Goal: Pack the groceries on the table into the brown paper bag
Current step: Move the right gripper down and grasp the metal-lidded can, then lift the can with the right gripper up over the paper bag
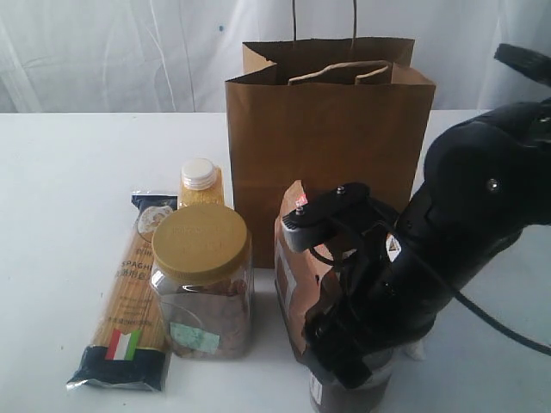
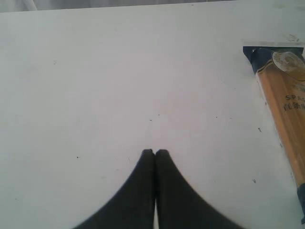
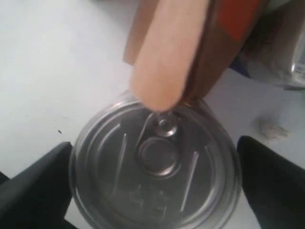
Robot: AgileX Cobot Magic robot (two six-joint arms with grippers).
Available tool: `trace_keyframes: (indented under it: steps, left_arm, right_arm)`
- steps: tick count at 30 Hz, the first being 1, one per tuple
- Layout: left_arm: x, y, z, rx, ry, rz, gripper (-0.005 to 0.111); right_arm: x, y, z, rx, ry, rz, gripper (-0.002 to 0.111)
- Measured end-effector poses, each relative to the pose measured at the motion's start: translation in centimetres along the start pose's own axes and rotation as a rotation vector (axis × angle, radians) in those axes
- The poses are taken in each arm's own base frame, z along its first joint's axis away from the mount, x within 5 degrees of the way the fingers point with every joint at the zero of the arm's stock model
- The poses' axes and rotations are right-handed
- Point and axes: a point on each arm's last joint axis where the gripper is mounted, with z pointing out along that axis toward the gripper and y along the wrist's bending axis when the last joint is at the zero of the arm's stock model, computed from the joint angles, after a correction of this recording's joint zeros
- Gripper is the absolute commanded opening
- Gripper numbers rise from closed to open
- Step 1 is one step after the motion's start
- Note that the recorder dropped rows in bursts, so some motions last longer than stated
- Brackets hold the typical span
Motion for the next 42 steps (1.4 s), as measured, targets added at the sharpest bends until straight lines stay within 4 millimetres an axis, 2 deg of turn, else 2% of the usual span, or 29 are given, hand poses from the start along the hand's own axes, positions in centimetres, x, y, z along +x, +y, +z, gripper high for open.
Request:
trace_keyframes:
  steps: [3, 5, 8, 12, 15, 19, 26, 30, 37, 42]
  left_arm:
    - [0.0, 0.0, 0.0, 0.000, 0.000, 0.000, 0.000]
    - [0.0, 0.0, 0.0, 0.000, 0.000, 0.000, 0.000]
    - [0.0, 0.0, 0.0, 0.000, 0.000, 0.000, 0.000]
    - [0.0, 0.0, 0.0, 0.000, 0.000, 0.000, 0.000]
    - [0.0, 0.0, 0.0, 0.000, 0.000, 0.000, 0.000]
    - [0.0, 0.0, 0.0, 0.000, 0.000, 0.000, 0.000]
    - [0.0, 0.0, 0.0, 0.000, 0.000, 0.000, 0.000]
    - [0.0, 0.0, 0.0, 0.000, 0.000, 0.000, 0.000]
    - [0.0, 0.0, 0.0, 0.000, 0.000, 0.000, 0.000]
    - [0.0, 0.0, 0.0, 0.000, 0.000, 0.000, 0.000]
  right_arm:
    - [0.0, 0.0, 0.4, 0.000, 0.022, 0.018, 0.062]
    - [0.2, 0.0, 0.4, 0.000, 0.050, 0.021, 0.047]
    - [0.3, 0.0, 0.3, 0.001, 0.061, 0.019, 0.034]
    - [0.7, 0.0, -0.4, 0.000, 0.074, 0.025, 0.030]
    - [0.6, 0.2, -1.8, -0.001, 0.042, 0.029, 0.030]
    - [0.7, 0.6, -4.9, -0.007, -0.027, 0.015, 0.030]
    - [2.6, 1.2, -10.8, -0.018, -0.085, -0.012, 0.030]
    - [3.5, 1.7, -15.1, -0.021, -0.246, -0.032, 0.030]
    - [6.8, 2.6, -23.9, -0.028, -0.578, -0.068, 0.030]
    - [8.0, 2.4, -27.8, 0.021, -0.712, -0.050, 0.030]
